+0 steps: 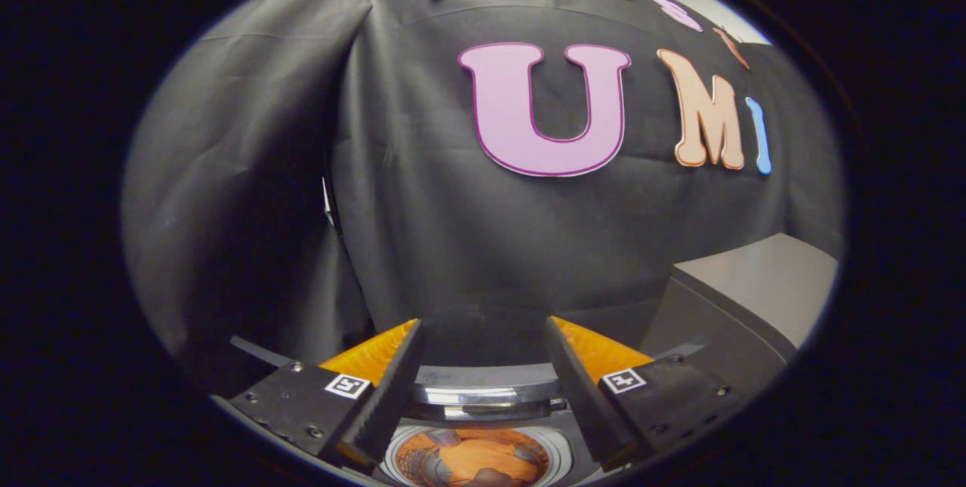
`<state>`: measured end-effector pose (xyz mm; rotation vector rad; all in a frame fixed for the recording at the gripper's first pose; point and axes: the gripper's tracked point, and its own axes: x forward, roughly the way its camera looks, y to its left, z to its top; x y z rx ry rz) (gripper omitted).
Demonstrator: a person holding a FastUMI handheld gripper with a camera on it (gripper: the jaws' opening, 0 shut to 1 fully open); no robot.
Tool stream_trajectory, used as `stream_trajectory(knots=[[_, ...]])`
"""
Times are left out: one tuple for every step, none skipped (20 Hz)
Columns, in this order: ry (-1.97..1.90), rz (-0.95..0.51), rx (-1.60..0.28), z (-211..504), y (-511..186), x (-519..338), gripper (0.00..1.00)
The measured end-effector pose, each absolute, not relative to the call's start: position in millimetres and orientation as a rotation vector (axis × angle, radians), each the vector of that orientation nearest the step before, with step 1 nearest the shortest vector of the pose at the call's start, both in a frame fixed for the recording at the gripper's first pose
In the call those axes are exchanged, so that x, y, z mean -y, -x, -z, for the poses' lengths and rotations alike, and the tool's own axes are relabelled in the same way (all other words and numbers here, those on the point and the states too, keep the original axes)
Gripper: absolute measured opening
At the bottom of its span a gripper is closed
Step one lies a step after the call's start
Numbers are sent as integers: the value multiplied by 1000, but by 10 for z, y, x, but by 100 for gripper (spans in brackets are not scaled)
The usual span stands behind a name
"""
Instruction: Put the clothes into the washing machine and then close the washing machine lid.
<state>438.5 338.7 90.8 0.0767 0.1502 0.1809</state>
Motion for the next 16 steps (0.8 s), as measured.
stream_trajectory(knots=[[-78, -178, -146, -909, -4391, -3389, 96], [-79, -175, -144, -906, -4387, -3383, 96], [-79, -177, -151, -886, -4384, -3389, 96], [-80, -179, -165, -857, -4395, -3403, 96], [-77, -184, -198, -796, -4399, -3417, 96], [-65, -182, -240, -804, -4358, -3393, 96], [-37, -164, -194, -869, -4485, -3339, 96], [-44, -161, -225, -863, -4404, -3339, 96], [-41, -172, -267, -749, -4379, -3396, 97], [-44, -170, -292, -690, -4380, -3407, 97], [-22, -171, -322, -600, -4362, -3395, 98], [2, -163, -339, -511, -4364, -3375, 97], [14, -173, -362, -395, -4351, -3382, 97], [19, -169, -383, -271, -4318, -3362, 96], [28, -162, -405, -151, -4292, -3329, 97], [44, -150, -423, -71, -4260, -3337, 97]])
